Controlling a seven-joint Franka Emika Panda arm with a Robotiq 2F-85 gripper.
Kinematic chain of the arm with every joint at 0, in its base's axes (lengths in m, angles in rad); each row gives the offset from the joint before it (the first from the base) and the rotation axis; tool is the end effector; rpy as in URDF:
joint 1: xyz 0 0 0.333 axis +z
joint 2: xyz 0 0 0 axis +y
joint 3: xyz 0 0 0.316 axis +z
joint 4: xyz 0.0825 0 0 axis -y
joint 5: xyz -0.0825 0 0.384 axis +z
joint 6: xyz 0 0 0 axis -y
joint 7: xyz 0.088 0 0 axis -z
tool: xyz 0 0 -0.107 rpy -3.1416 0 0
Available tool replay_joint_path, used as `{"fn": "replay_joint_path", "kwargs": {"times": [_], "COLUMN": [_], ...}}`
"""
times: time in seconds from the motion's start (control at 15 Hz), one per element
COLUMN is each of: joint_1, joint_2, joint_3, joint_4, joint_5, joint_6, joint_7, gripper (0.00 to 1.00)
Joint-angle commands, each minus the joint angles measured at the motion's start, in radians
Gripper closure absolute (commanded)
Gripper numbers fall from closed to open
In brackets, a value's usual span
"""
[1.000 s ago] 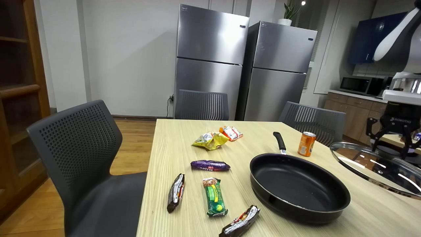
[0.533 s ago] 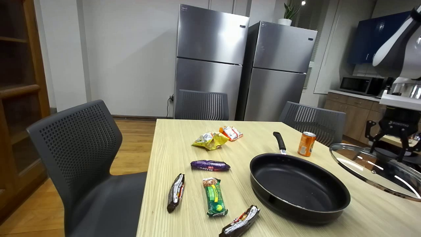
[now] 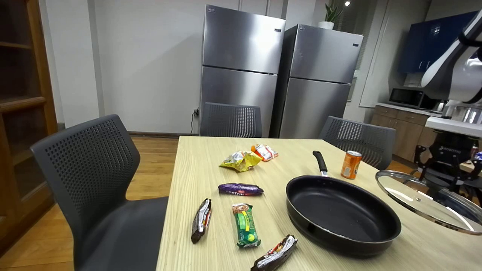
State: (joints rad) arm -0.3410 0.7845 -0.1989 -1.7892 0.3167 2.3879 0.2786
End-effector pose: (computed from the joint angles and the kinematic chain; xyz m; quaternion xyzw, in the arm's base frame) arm 0.5419 -0.3169 0.1059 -0.8691 0.4876 0.0745 0.0361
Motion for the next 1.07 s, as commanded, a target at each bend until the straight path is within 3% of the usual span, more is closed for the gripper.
{"fn": "replay_joint_path", "kwargs": {"times": [0.0,0.4,1.0], "joint_1": [-0.031,-0.055,-0.05], "joint_2": [0.056,0.134,0.217], "joint_3": [0.0,0.01,0.03], "joint_4": [0.135,0.256,0.344], "joint_5": [0.022,0.035,0.035], "joint_6": [-0.109,-0.162,-0.17], "joint_7": [0.036,0.044,0.042], "gripper": [0.61,0.61,0.61]}}
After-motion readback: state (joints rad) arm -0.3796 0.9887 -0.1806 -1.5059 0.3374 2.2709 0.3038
